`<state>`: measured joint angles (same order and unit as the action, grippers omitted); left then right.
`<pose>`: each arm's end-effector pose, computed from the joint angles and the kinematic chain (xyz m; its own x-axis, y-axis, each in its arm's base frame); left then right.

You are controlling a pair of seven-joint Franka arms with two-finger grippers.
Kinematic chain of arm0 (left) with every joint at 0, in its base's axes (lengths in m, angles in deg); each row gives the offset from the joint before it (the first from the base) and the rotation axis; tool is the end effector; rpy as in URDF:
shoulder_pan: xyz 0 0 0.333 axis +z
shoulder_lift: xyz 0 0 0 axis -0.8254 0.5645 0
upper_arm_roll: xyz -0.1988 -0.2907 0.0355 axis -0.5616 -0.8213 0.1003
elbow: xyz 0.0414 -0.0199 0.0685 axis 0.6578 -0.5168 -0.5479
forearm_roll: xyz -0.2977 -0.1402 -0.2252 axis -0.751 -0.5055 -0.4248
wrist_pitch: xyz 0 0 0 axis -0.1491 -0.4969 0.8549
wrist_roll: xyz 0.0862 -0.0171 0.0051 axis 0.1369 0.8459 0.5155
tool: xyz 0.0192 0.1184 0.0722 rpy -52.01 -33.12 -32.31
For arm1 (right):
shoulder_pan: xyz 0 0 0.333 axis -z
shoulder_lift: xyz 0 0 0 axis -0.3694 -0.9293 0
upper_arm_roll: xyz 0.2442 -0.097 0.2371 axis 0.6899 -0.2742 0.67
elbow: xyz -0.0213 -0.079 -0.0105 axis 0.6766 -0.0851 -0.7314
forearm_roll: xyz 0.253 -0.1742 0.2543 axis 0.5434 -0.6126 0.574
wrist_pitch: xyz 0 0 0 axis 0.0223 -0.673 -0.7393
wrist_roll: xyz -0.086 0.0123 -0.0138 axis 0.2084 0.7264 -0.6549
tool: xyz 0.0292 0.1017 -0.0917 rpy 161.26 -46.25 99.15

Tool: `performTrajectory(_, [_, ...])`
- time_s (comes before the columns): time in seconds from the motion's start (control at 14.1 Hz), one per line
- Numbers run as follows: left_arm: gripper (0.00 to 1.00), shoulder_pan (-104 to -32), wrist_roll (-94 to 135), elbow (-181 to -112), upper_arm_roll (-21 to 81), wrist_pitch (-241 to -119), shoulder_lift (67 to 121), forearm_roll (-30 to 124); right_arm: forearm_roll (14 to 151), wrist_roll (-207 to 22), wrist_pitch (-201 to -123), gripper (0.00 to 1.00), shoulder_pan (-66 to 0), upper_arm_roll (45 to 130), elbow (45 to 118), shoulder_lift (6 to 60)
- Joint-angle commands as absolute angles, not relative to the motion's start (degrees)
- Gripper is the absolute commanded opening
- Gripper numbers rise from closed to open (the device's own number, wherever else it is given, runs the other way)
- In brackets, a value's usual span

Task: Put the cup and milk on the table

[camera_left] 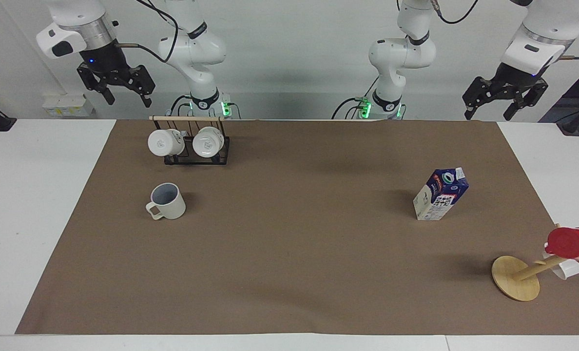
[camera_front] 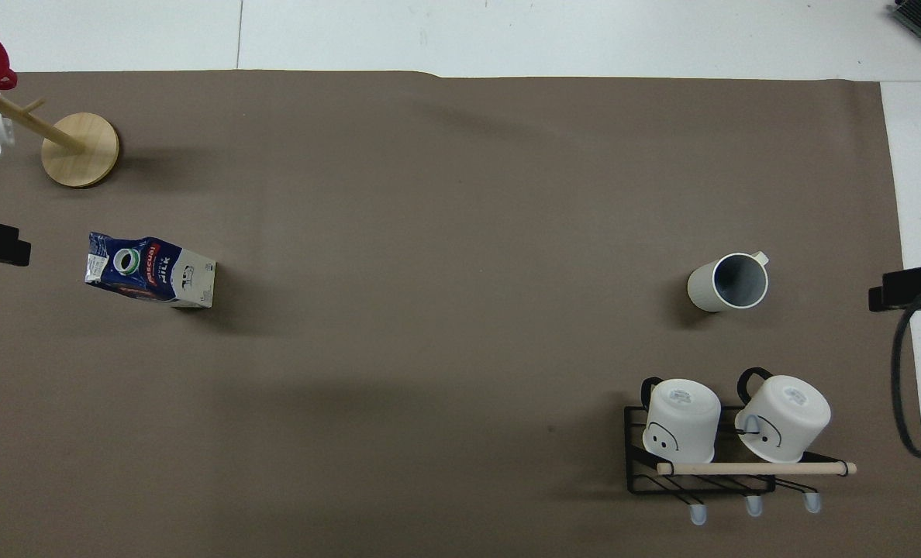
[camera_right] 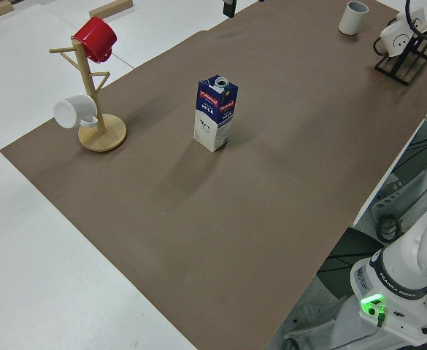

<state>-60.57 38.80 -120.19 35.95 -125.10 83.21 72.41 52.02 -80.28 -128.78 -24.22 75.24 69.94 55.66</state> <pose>0.5425 -0.0213 0.6890 0.9950 -0.0944 0.0326 -0.0941 -0.9955 -0.0086 0.5006 -0.0248 0.6755 0.9927 -0.1206 -0.0073 -0.1206 -0.9927 -0.0081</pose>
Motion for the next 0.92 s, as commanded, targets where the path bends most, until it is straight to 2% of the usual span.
performTrajectory(0.0, [1.00,-60.4,39.5,-121.1,35.7,-125.1,82.2,73.0,51.1,-82.0,-131.4,1.00,-23.6,75.8,71.8,57.2])
performTrajectory(0.85, [1.00,-60.6,38.9,-120.9,35.7,-124.9,82.2,73.0,52.1,-81.7,-130.9,1.00,-23.3,75.8,71.2,57.2])
